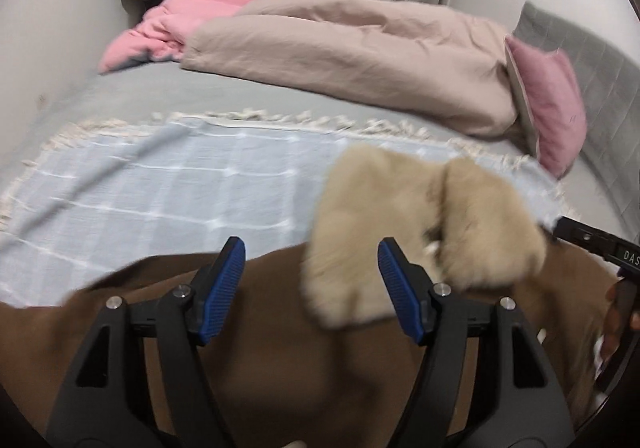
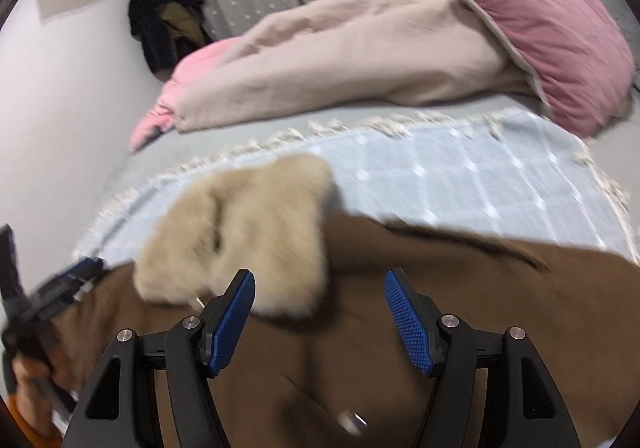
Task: Fold large clothes
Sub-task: 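Grasp the fur collar with the left tool while the right tool pinches it too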
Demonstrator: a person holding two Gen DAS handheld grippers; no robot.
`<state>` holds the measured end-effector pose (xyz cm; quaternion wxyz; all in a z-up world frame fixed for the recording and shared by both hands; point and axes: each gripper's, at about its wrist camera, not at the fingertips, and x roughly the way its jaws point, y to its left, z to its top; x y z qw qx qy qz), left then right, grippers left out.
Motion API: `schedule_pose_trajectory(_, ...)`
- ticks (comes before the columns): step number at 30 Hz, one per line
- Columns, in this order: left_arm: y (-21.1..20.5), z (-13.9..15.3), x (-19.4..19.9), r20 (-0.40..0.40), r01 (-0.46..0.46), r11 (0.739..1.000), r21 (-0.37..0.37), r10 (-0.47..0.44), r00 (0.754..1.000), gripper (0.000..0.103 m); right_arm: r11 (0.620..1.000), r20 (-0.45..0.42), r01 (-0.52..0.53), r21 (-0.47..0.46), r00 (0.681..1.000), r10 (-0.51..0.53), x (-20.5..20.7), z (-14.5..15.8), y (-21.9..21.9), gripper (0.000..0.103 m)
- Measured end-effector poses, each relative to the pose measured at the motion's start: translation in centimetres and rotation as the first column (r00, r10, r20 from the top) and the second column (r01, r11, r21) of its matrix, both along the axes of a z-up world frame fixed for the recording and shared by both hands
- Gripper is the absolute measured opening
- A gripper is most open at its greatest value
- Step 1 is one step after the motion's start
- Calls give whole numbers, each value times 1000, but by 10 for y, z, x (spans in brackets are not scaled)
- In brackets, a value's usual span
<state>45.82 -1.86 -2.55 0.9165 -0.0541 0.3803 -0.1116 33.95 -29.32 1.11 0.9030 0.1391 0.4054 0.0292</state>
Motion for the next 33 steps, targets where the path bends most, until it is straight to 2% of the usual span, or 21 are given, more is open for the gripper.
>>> schedule_pose_trajectory(3,-16,-19,10,-5,-26,997,-73,26,1000,69,1000,10,-2,8,1000,2,38,15,17,68)
schedule_pose_trajectory(6,-22,-44,12,-5,-50,978,-203,50,999,69,1000,19,-24,19,1000,23,70,21,41,68)
schedule_pose_trajectory(7,-21,-53,10,-1,-61,973,-222,62,998,69,999,16,-31,10,999,31,78,19,48,68)
schedule_pose_trajectory(9,-17,-63,9,-15,-45,971,-237,43,999,69,997,-6,-31,-64,1000,31,99,10,70,68)
schedule_pose_trajectory(11,-13,-58,10,-7,-11,969,-246,10,1000,69,980,-32,-7,-199,999,1,117,-6,89,68)
schedule_pose_trajectory(13,-8,-55,10,22,17,975,-224,-12,1000,69,935,-49,26,-354,998,-46,132,-27,101,68)
schedule_pose_trajectory(15,-7,-59,16,-19,28,974,-223,-33,999,69,881,-97,45,-470,990,-103,142,-50,105,68)
schedule_pose_trajectory(17,-6,-62,18,-38,30,971,-236,-40,999,69,832,-174,42,-554,971,-165,148,-72,100,67)
schedule_pose_trajectory(18,-6,-60,17,-34,36,972,-234,-45,998,69,824,-204,33,-565,963,-178,150,-82,96,61)
schedule_pose_trajectory(19,-5,-59,17,-31,41,971,-234,-49,998,69,831,-215,30,-556,960,-178,150,-86,92,49)
schedule_pose_trajectory(20,-4,-58,16,-27,46,970,-240,-54,998,69,853,-228,35,-521,957,-178,150,-89,86,42)
schedule_pose_trajectory(21,-3,-57,16,-25,46,967,-251,-54,998,69,880,-223,52,-472,959,-176,149,-87,82,30)
schedule_pose_trajectory(22,1,-56,16,-24,42,962,-268,-51,998,69,887,-198,60,-459,966,-168,146,-82,82,23)
schedule_pose_trajectory(25,16,-49,12,14,31,937,-348,-27,1000,69,893,-34,37,-449,998,-58,130,-49,101,16)
schedule_pose_trajectory(27,24,-43,9,47,41,920,-390,-25,999,69,916,110,27,-399,994,19,106,-13,106,14)
schedule_pose_trajectory(29,26,-42,10,60,68,909,-412,-48,997,69,941,191,33,-337,981,34,92,7,95,13)
schedule_pose_trajectory(31,19,-45,14,47,85,916,-393,-72,996,69,960,216,11,-279,975,52,94,4,77,14)
schedule_pose_trajectory(32,12,-48,15,38,92,929,-358,-85,996,69,972,172,-8,-235,984,50,107,-12,62,16)
schedule_pose_trajectory(33,5,-51,16,26,99,943,-317,-95,995,69,978,108,-12,-208,994,35,121,-30,50,22)
